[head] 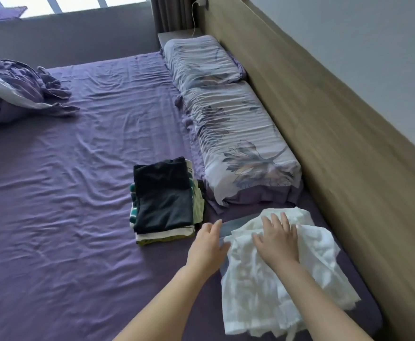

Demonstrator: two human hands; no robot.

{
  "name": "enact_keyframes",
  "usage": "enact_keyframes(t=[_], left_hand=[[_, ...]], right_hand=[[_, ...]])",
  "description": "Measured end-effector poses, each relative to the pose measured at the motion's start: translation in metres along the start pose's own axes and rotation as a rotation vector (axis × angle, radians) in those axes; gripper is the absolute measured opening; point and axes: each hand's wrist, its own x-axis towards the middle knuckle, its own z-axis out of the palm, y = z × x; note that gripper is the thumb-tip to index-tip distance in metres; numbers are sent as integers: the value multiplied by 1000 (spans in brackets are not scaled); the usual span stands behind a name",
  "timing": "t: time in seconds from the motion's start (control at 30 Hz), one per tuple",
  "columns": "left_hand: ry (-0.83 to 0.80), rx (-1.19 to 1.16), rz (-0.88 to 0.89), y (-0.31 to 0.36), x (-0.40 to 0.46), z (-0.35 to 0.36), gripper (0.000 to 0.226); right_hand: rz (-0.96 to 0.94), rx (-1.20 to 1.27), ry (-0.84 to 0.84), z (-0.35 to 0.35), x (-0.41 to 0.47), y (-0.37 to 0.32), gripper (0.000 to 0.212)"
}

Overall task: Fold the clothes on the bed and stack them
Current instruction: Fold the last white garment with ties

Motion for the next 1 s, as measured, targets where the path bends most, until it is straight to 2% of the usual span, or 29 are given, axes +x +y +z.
enact_keyframes(t=[0.1,0.27,0.4,0.6,0.7,0.8,0.93,1.0], left_hand=[[60,-18,-96,-41,7,-32,61],[97,-13,-131,-107,28,-69,59],[169,-3,-244,-150,51,-89,59],[107,-99,-462,-196,88,-91,76],[63,-247,-660,-213,112,-82,92],[48,-459,-819,-233,136,-70,105],[20,-795,-849,-259,152,-56,127],[30,-819,-853,-265,153,-51,131]], right_hand=[[-90,67,-56,2,16,-48,60],[-197,102,-199,21,47,-122,64],[-135,171,-295,42,78,-162,66],[-12,254,-350,76,117,-188,69],[61,292,-339,94,139,-190,73],[167,360,-421,114,160,-184,78],[299,608,-479,140,177,-175,98],[364,740,-466,149,179,-173,108]])
